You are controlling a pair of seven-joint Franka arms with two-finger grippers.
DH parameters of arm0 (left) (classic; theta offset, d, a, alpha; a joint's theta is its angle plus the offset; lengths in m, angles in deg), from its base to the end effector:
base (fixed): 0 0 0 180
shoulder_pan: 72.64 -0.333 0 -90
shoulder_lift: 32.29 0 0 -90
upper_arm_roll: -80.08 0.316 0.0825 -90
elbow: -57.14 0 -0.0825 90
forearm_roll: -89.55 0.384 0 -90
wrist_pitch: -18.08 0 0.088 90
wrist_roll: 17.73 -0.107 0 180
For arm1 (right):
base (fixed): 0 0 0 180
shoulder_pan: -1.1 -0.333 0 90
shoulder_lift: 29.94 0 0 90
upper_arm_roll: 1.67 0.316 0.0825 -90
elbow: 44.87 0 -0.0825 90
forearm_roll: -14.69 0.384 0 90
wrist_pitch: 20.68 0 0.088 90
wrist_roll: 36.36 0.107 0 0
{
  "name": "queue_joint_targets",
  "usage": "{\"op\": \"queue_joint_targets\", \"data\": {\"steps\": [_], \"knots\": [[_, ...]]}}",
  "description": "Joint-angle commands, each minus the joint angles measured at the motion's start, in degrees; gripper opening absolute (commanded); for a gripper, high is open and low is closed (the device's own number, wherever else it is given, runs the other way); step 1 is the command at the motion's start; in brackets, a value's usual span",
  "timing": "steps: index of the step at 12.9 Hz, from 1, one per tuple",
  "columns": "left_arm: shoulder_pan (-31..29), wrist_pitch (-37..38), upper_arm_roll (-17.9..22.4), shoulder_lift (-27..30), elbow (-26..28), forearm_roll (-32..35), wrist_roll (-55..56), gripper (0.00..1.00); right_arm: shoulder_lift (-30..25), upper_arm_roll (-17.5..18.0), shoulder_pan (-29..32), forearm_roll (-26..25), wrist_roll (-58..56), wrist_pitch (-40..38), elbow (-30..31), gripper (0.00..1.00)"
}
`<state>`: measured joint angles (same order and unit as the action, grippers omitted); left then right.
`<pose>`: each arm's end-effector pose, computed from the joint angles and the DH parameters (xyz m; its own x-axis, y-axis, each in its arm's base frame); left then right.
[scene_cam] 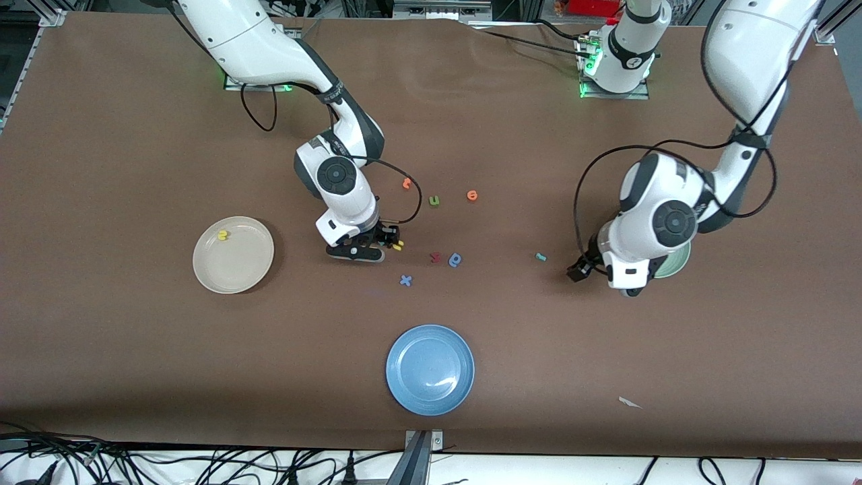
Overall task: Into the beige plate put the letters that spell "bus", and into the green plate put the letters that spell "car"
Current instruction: 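Grasp the teal bar with the left gripper while the right gripper approaches p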
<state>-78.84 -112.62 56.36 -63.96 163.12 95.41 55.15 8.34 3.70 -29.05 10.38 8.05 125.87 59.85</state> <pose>0.6104 -0.1739 0.2397 0.5781 0.8013 -0.1542 0.8085 -0.5880 -0.0247 0.5325 0.3768 0.1733 0.9925 -0.1164 0.0385 -0.1142 -0.9919 -0.0553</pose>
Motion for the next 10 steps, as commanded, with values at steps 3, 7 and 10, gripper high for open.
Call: {"op": "queue_joint_targets", "data": {"steps": [3, 7, 10], "knots": [[3.0, -4.0, 0.8, -3.8, -1.7, 3.0, 18.2, 0.93, 0.3, -0.3, -0.7, -1.5, 1.6, 0.1, 0.7, 0.75], [4.8, -5.9, 0.7, -7.3, -1.7, 8.3, 25.7, 0.86, 0.6, -0.3, -0.9, -2.1, 3.8, 0.3, 0.7, 0.65], [5.2, -5.9, 0.7, -7.7, -1.7, 8.2, 25.8, 0.83, 0.7, -0.2, -1.1, -2.1, 4.0, 0.3, 0.8, 0.58]]}}
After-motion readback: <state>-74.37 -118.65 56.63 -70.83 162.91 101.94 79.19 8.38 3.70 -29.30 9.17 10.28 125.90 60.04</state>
